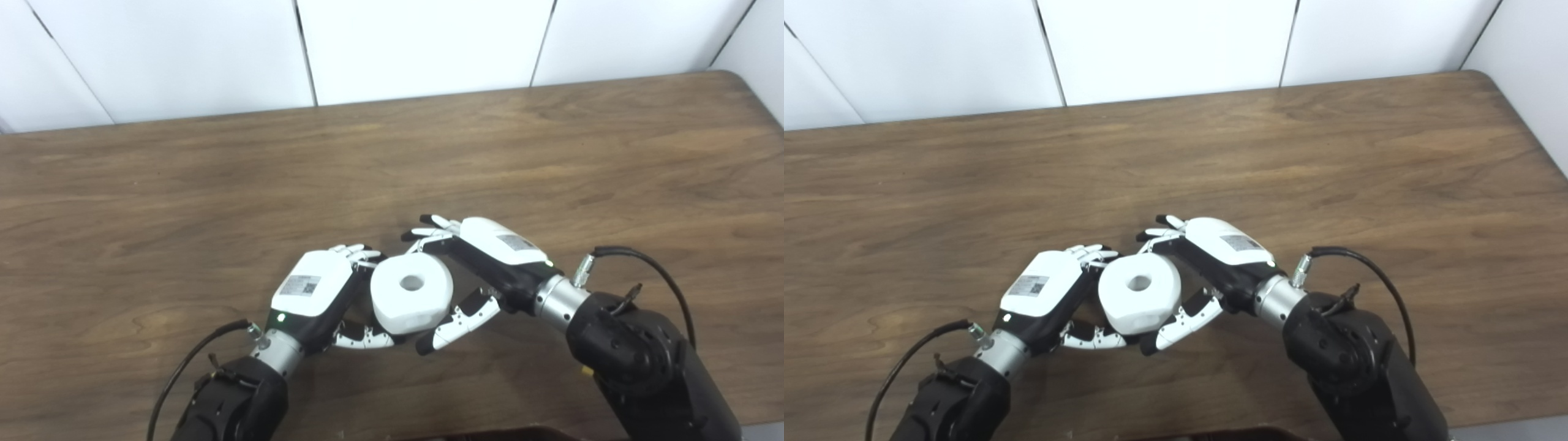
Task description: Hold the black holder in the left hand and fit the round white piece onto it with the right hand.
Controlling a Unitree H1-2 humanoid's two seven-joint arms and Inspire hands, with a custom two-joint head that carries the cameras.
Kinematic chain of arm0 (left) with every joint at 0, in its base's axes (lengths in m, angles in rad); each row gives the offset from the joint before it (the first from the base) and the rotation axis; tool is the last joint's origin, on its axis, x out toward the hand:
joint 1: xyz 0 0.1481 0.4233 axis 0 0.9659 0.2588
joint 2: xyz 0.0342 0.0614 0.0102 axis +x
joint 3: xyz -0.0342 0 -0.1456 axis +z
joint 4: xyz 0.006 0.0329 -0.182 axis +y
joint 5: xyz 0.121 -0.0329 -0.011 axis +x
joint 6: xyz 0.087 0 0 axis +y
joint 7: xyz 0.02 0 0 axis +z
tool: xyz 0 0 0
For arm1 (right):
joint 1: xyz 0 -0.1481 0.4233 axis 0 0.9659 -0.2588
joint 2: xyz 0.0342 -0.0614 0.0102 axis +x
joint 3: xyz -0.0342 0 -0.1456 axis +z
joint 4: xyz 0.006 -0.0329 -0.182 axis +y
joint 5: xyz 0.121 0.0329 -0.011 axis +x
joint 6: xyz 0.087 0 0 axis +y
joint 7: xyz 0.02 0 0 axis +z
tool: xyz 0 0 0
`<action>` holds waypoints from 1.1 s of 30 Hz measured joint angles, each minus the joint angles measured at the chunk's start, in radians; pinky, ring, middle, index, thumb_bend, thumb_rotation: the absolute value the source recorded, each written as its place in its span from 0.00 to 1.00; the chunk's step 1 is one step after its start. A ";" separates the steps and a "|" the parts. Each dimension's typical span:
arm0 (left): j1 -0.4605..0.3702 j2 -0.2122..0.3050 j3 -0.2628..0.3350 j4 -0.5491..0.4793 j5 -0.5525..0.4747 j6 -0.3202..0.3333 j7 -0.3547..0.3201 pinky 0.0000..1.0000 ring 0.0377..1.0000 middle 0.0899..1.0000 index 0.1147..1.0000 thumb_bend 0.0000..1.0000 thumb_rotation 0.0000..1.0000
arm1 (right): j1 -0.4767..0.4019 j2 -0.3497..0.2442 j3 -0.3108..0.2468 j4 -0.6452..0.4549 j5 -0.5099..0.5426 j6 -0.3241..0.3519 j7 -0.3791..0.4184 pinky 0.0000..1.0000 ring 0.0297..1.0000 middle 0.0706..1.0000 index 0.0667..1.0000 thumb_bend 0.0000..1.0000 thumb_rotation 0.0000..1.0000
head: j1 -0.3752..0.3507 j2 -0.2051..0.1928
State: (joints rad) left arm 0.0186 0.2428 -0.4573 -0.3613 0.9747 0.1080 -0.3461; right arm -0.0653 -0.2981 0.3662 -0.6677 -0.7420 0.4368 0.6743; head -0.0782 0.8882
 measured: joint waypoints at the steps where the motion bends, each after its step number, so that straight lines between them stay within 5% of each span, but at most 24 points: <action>1: 0.000 0.000 0.000 0.000 0.000 0.000 0.000 0.87 0.88 0.81 0.42 0.51 0.06 | 0.000 0.001 0.001 -0.002 -0.003 0.004 0.002 0.99 1.00 0.91 0.87 1.00 0.45 | 0.000 0.000; 24: -0.003 0.000 0.000 -0.001 0.006 0.002 -0.009 0.88 0.88 0.80 0.42 0.51 0.06 | -0.012 0.003 -0.013 -0.019 -0.009 0.013 0.038 0.99 1.00 0.93 0.90 1.00 0.51 | 0.003 0.002; 33: -0.008 -0.002 -0.001 0.000 0.010 0.002 -0.013 0.87 0.87 0.80 0.42 0.51 0.06 | -0.056 0.019 -0.079 -0.068 0.009 0.027 0.056 0.93 0.99 0.90 0.88 1.00 0.47 | 0.003 0.003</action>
State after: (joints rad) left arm 0.0110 0.2410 -0.4578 -0.3615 0.9849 0.1098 -0.3596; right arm -0.1209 -0.2791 0.2877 -0.7361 -0.7328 0.4640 0.7301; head -0.0752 0.8912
